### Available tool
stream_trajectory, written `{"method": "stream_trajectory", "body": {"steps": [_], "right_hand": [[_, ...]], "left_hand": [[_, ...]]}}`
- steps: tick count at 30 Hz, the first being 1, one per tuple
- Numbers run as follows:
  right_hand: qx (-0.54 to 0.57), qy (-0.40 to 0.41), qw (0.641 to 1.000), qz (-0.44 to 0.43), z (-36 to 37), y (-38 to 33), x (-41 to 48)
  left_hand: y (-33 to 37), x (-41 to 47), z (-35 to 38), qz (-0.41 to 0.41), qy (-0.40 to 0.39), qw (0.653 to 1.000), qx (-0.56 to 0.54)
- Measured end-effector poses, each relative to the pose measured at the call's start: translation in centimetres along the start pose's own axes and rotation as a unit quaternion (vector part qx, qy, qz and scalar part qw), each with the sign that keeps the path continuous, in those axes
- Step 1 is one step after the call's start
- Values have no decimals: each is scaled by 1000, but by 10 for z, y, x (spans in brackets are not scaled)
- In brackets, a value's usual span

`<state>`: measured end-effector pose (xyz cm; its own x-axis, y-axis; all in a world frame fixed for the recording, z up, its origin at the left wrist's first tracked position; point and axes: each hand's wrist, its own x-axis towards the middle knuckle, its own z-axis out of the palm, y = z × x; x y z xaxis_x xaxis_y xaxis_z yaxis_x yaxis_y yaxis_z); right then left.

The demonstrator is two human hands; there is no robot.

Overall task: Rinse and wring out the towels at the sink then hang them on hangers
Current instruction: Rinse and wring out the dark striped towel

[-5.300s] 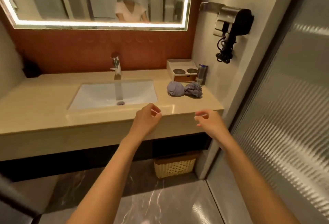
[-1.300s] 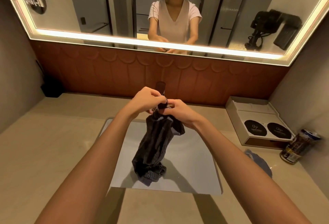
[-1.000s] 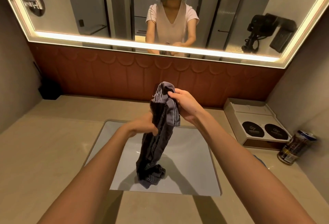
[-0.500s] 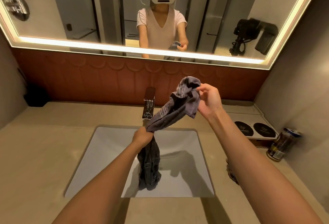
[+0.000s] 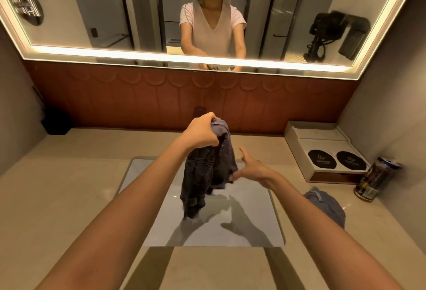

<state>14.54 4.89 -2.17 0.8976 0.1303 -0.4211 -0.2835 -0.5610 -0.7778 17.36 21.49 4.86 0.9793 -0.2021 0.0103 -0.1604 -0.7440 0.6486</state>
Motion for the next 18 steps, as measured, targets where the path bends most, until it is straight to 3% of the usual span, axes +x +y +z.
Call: {"method": "stream_trajectory", "body": {"steps": [2,4,8,12,14,16,18], "right_hand": [[29,-23,996,-85,16,-4,3],[69,-27,990,-117,32,-8,6],[162,22,976,-143,63,-13,18],[80,57,985,-141,73,-13,29],[10,45,991,-125,71,-9,30],[27,31,990,-133,72,-5,33],[74,40,986,-142,76,-3,36]], "left_hand": [[9,-3,0,32,41,998,22],[15,-4,-2,38,62,997,31],[28,-5,-16,22,19,992,124],[27,-8,-25,28,7,959,282],[25,-10,-22,76,2,931,356],[18,-9,-16,144,15,907,396],[9,-7,-11,191,56,907,370]]}}
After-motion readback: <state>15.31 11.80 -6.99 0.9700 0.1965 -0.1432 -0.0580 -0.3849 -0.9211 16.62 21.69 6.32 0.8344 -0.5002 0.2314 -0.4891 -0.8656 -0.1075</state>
